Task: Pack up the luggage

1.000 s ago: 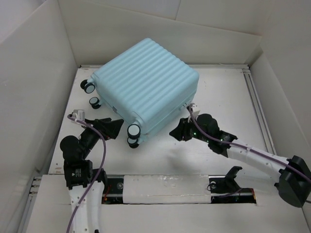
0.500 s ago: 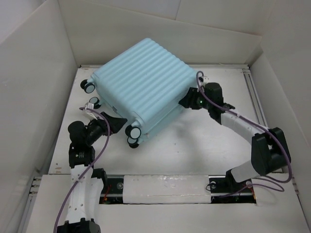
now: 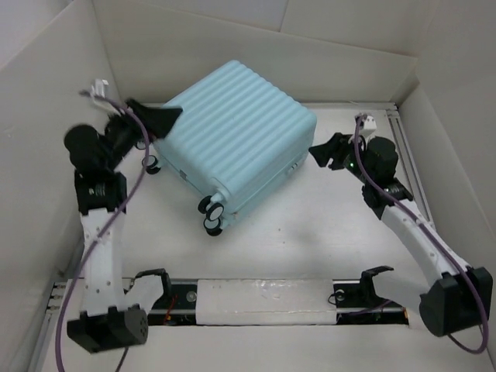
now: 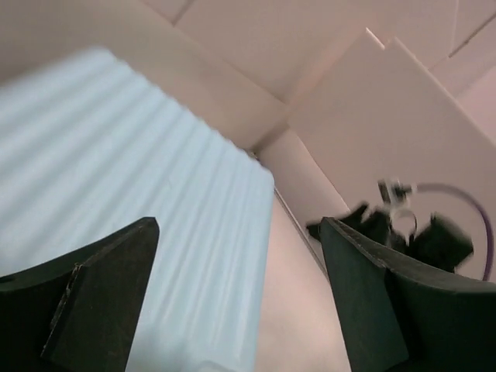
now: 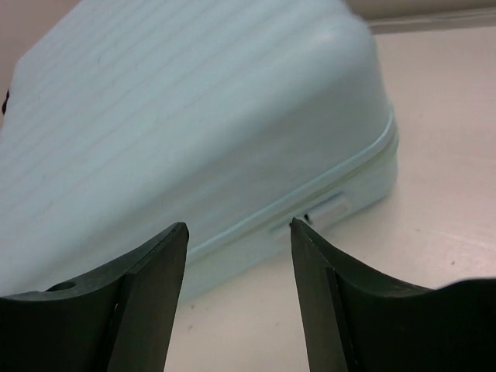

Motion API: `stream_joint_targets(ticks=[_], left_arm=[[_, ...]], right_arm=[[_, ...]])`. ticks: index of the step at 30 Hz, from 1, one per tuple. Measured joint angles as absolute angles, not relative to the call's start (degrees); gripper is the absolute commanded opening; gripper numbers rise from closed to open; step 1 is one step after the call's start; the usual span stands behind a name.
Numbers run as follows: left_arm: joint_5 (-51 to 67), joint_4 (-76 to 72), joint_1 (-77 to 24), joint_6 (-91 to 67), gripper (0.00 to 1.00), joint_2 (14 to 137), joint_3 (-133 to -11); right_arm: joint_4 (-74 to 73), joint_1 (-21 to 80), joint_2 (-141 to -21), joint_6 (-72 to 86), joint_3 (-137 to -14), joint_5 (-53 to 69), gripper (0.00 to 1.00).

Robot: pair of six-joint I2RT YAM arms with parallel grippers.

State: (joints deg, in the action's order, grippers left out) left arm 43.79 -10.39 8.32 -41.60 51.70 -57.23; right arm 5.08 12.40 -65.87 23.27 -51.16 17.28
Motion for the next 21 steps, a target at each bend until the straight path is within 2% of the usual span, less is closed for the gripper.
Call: stream_joint_targets(ticks=[2,5,6,7,8,9,10,11,12,15,19,20,21], left_arm=[[40.3,-7.1,7.0,-40.0,0.82,59.7,-72.9],[21.0,1.7,-7.1,-32.6,0.68,71.4,-93.2],[17.6,3.2,-16.1,-31.0,0.6,75.0,-99.2],[13.8,3.2,-22.0,-29.4,0.54,75.7,-97.6],[11.4,0.2,-26.3,-28.4,0.46,72.7,-90.3],[9.6,-0.5,-28.9,-27.9,0.43,67.7,-80.7],[7.9,0.7,-29.6,-27.7,0.43,61.7,-70.7],[5.8,3.0,-29.5,-27.6,0.42,56.1,-62.6],[3.9,5.2,-29.0,-27.6,0.39,51.7,-57.1],[-0.3,10.0,-28.3,-27.5,0.38,43.9,-50.3],[-3.7,9.8,-28.6,-27.5,0.47,40.9,-49.7],[-4.1,9.7,-28.6,-27.5,0.5,40.6,-49.0],[-4.0,9.8,-28.6,-27.5,0.52,40.7,-48.3]], right_arm=[[4.6,14.5,-60.8,22.5,-47.2,16.7,0.63],[2.0,18.6,-53.1,22.1,-39.8,14.5,0.65],[0.4,20.0,-50.4,22.1,-37.4,13.8,0.63],[-1.0,20.9,-48.9,22.0,-36.2,13.4,0.59],[-2.3,21.7,-47.2,22.1,-35.0,12.6,0.53],[-3.2,22.3,-45.9,22.0,-34.1,12.1,0.43],[-4.1,22.7,-44.9,22.0,-33.5,11.6,0.3],[-4.5,23.0,-44.2,21.8,-32.9,11.5,0.09],[-4.9,23.3,-43.7,21.6,-32.6,11.4,0.02],[-5.4,24.4,-43.6,21.2,-32.0,11.4,0.0],[-5.6,27.0,-43.4,20.7,-30.9,11.7,0.0],[-5.5,27.5,-43.2,20.6,-30.2,11.7,0.01],[-5.6,28.0,-43.1,20.6,-29.8,11.8,0.08]])
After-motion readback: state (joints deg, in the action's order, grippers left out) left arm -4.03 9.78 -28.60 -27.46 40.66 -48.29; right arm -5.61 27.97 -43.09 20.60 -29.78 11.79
